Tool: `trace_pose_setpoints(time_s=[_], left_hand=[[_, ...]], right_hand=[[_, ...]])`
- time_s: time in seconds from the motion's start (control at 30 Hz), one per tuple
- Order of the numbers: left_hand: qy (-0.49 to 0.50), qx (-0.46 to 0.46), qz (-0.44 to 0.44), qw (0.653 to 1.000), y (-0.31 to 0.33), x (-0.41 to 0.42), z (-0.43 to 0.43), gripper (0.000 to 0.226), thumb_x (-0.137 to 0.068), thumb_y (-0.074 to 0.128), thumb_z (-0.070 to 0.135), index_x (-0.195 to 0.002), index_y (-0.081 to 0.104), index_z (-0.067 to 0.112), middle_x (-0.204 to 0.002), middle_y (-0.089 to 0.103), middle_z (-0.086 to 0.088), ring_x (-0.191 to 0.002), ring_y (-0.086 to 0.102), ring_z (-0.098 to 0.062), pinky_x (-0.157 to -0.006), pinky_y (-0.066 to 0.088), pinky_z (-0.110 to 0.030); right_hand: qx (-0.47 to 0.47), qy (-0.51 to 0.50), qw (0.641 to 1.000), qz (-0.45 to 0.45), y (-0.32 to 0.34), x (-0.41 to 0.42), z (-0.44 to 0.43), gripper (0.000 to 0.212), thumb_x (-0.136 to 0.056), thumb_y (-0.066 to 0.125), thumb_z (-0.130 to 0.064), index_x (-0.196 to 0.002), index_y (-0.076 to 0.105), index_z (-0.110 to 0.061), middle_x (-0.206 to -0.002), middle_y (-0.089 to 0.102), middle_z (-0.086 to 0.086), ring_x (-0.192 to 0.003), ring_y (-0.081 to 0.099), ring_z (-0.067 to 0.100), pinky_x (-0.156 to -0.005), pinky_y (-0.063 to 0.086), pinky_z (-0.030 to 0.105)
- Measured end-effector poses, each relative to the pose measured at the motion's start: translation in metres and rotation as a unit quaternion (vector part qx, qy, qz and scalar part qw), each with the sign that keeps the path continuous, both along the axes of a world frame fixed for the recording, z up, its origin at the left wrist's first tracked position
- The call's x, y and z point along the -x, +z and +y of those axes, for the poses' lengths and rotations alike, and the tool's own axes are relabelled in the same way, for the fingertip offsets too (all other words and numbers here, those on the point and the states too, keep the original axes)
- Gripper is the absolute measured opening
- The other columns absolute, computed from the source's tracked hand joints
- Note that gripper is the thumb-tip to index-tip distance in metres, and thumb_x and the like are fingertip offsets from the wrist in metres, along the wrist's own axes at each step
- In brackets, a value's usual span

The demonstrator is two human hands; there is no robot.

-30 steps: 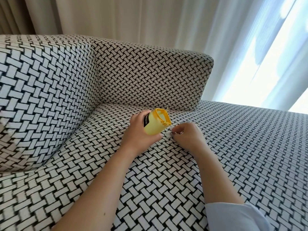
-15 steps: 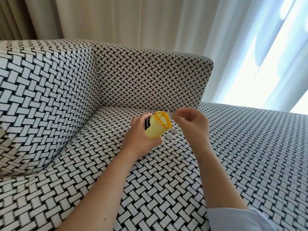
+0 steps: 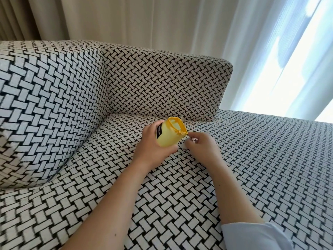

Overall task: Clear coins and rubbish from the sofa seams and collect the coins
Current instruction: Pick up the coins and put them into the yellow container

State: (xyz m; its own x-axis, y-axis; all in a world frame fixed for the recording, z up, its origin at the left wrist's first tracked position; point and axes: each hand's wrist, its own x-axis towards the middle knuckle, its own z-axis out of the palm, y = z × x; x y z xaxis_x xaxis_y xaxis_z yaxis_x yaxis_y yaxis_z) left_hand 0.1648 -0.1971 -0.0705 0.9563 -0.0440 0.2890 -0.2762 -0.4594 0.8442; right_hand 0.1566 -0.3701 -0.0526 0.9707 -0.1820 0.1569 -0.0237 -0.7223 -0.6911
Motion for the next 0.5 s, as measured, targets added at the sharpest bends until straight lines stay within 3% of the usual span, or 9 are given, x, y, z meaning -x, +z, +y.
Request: trace_pose_setpoints(time_s=[0.03,0.1,0.17,0.3,0.43,0.5], left_hand=[[-0.001,0.001,-0.001,1.0,-0.0001,0.0002,0.0,0.085,-0.067,0.08,0.045,-0.138,0.033,0.039,-0.125,0.032,0.017,-0.105,0.045,-0.005,-0.08,0.041,-0.025],[-0.002,-0.003,-0.003,1.0,0.0002,0.0003,0.0001,0.085,-0.067,0.081,0.045,-0.137,0.033,0.038,-0.128,0.033,0.015,-0.107,0.045,-0.005,-0.084,0.043,-0.027],[-0.003,-0.01,-0.005,1.0,0.0006,0.0005,0.0002,0.085,-0.067,0.081,0.045,-0.138,0.034,0.037,-0.13,0.034,0.013,-0.108,0.046,-0.006,-0.085,0.044,-0.028],[-0.004,-0.007,-0.003,1.0,0.001,0.0008,0.0001,0.086,-0.067,0.081,0.043,-0.138,0.034,0.037,-0.13,0.033,0.014,-0.107,0.045,-0.006,-0.085,0.044,-0.028],[-0.004,-0.016,-0.006,1.0,0.0022,0.0017,-0.0001,0.087,-0.067,0.081,0.043,-0.14,0.034,0.036,-0.13,0.034,0.013,-0.106,0.045,-0.005,-0.082,0.042,-0.025],[-0.005,-0.018,-0.008,1.0,0.0027,0.0028,-0.0001,0.086,-0.067,0.081,0.043,-0.139,0.034,0.037,-0.131,0.033,0.014,-0.105,0.045,-0.004,-0.084,0.042,-0.026]], right_hand=[[0.043,0.015,0.999,0.012,-0.0014,-0.0004,0.0013,0.031,-0.086,0.06,-0.036,-0.112,0.069,-0.022,-0.1,0.063,-0.004,-0.108,0.052,0.018,-0.08,0.043,0.031],[0.098,0.027,0.995,0.019,-0.0027,-0.0015,0.003,0.043,-0.081,0.065,-0.044,-0.117,0.067,-0.021,-0.119,0.061,-0.005,-0.126,0.04,0.019,-0.092,0.037,0.033],[0.096,0.023,0.995,0.012,-0.002,-0.0016,0.003,0.049,-0.08,0.07,-0.044,-0.123,0.067,-0.019,-0.129,0.058,-0.007,-0.129,0.041,0.019,-0.101,0.037,0.034],[0.061,0.025,0.998,-0.008,0.0,-0.0014,0.0027,0.035,-0.082,0.075,-0.031,-0.115,0.072,-0.019,-0.118,0.066,-0.005,-0.102,0.058,0.011,-0.086,0.044,0.023],[0.056,0.032,0.998,-0.002,0.0034,-0.0013,0.0037,0.024,-0.084,0.073,-0.02,-0.108,0.075,-0.02,-0.11,0.07,-0.005,-0.081,0.056,0.001,-0.067,0.038,0.01],[0.06,0.036,0.998,0.009,0.0048,-0.002,0.0039,0.022,-0.085,0.071,-0.016,-0.106,0.075,-0.021,-0.108,0.07,-0.006,-0.082,0.055,0.002,-0.065,0.035,0.009]])
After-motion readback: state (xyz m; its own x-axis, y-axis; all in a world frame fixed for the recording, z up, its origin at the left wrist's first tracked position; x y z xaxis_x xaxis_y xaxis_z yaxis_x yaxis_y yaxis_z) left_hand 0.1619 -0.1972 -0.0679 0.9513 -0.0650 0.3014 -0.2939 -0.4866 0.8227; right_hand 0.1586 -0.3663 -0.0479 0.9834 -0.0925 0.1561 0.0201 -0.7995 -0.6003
